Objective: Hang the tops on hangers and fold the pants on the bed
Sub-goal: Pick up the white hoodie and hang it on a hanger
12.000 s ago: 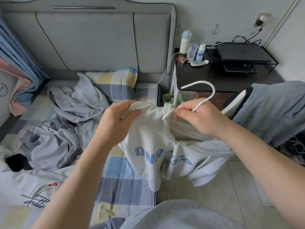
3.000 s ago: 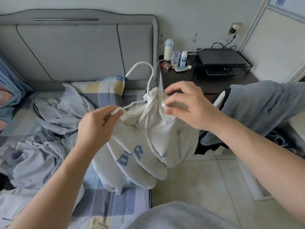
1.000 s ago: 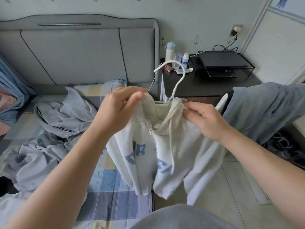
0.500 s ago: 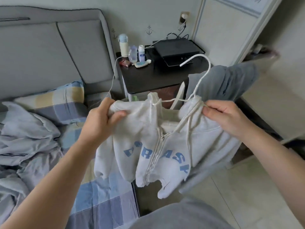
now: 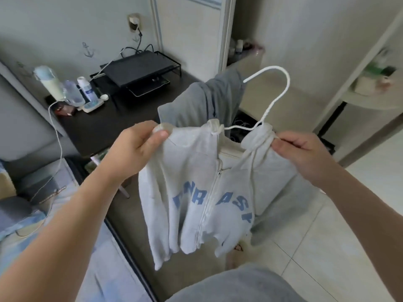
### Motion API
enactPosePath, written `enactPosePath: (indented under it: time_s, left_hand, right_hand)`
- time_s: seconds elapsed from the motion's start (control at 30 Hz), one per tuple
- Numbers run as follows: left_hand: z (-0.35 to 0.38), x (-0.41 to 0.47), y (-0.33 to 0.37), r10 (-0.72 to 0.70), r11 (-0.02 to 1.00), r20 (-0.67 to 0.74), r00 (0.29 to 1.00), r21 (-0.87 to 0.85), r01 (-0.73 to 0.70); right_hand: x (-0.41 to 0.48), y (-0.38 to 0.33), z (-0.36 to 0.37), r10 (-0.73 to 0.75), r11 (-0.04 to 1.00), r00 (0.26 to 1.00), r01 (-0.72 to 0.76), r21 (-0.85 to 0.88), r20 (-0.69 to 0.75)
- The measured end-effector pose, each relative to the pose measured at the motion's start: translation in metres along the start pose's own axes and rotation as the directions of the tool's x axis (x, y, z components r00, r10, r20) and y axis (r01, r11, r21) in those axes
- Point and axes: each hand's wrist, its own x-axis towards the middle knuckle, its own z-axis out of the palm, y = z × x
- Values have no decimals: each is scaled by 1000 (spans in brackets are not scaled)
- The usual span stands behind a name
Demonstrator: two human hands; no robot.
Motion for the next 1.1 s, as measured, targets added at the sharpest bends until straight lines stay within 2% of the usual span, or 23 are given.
enactPosePath:
  time_s: [0.1,0.23,0.4,0.53,0.6,0.67,0.77,0.9,1.1]
  left_hand:
    - [30,34,15,41,995,43,998,-87,-37]
    - [70,87,40,189,981,9,982,42,-189]
    - [106,145,62,210,974,44,977,-101,-205]
    - [131,180,72,341,940,29,940,-33,-340]
    - [142,194,72,365,931,12,931,-29,-365]
    - [153,209,70,349,935,-25,937,-65,-349]
    - [165,236,65,251,943,-46,967,-215,-255]
    - [175,283,55,175,931,-40,984,-318,-179]
    - [189,363,45,40,892,12,999,-450,-30]
  right_hand:
    - [14,11,-33,-4,1000,1000,4,-11,-20]
    - [36,26,-78,2,1000,1000,-3,-14,-20]
    - [61,49,-136,49,998,999,-48,-51,19]
    - [80,72,-179,112,992,994,-113,-54,-14]
    - [90,82,-191,128,991,991,-129,-41,-31]
    - [101,88,-198,144,989,989,-145,-40,-39]
    - [124,91,-204,161,987,984,-163,-18,-72]
    - [155,94,-213,129,986,982,-142,-86,-136]
    - [196,94,-218,161,969,947,-205,-138,-279]
